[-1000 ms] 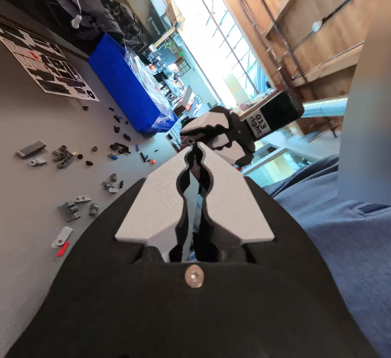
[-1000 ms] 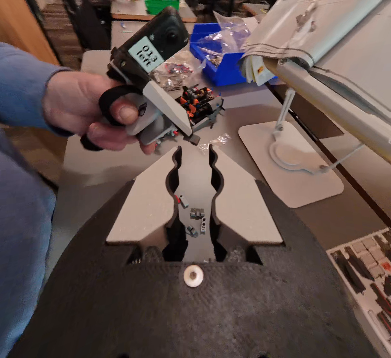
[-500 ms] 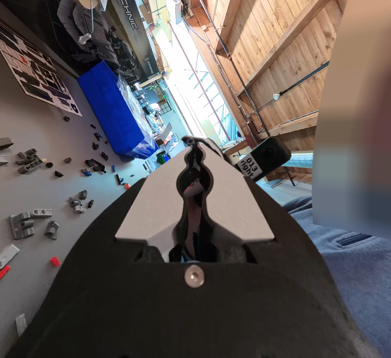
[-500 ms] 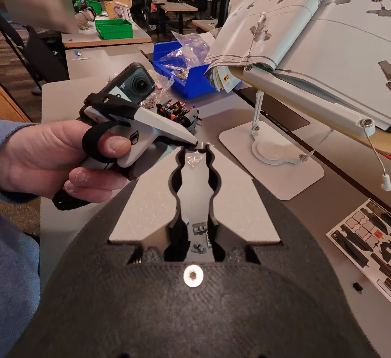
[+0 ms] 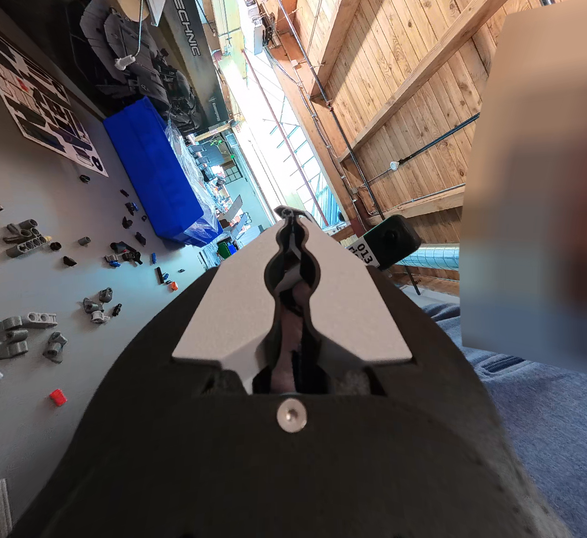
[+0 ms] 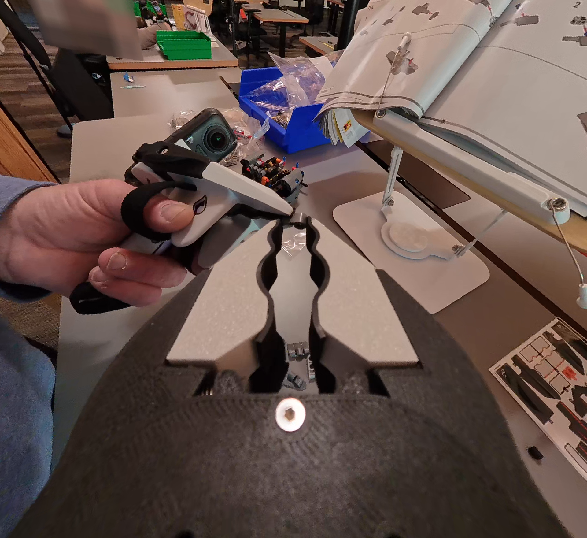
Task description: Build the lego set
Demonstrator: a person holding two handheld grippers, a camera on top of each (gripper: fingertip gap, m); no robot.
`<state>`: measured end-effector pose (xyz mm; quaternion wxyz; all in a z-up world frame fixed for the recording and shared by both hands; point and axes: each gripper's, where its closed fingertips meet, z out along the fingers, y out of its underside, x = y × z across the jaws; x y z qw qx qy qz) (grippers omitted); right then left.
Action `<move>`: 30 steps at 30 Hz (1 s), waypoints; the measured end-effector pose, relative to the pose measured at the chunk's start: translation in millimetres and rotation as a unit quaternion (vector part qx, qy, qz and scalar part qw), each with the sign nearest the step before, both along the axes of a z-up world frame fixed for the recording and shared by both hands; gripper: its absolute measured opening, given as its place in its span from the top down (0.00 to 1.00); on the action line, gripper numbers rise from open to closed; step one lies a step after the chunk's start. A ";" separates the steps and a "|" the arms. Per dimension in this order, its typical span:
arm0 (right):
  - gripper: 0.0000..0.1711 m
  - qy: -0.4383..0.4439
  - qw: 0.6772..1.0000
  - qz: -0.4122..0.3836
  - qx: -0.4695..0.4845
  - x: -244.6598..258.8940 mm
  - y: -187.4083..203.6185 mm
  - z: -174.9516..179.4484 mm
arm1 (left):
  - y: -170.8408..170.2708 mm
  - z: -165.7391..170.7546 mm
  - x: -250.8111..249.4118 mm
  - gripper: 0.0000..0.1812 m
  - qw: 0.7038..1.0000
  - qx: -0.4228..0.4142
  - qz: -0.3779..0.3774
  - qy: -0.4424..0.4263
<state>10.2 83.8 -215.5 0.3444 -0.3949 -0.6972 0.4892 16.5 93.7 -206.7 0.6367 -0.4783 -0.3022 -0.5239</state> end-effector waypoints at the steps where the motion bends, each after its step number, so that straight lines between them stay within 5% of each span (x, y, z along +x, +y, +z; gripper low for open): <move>1: 0.93 0.000 1.000 0.001 0.003 -0.3 -0.3 -0.1 | -0.1 0.0 -0.6 1.00 1.000 0.001 0.000 -0.001; 16: 0.93 -0.006 1.000 0.025 0.005 2.7 -6.3 -2.2 | -17.8 -1.3 -3.4 0.89 0.999 -0.025 0.014 0.043; 21: 0.93 -0.024 0.999 0.022 0.000 12.2 -0.3 -12.1 | -43.4 -16.9 -8.2 0.86 0.978 -0.102 0.010 0.182; 24: 0.93 -0.043 0.999 0.018 -0.004 22.8 1.8 -24.2 | -57.3 -42.8 -2.7 0.86 0.921 -0.182 -0.041 0.343; 30: 0.93 -0.083 0.996 0.009 -0.013 44.4 -0.9 -52.4 | -73.7 -109.2 9.9 0.83 0.727 -0.280 -0.190 0.598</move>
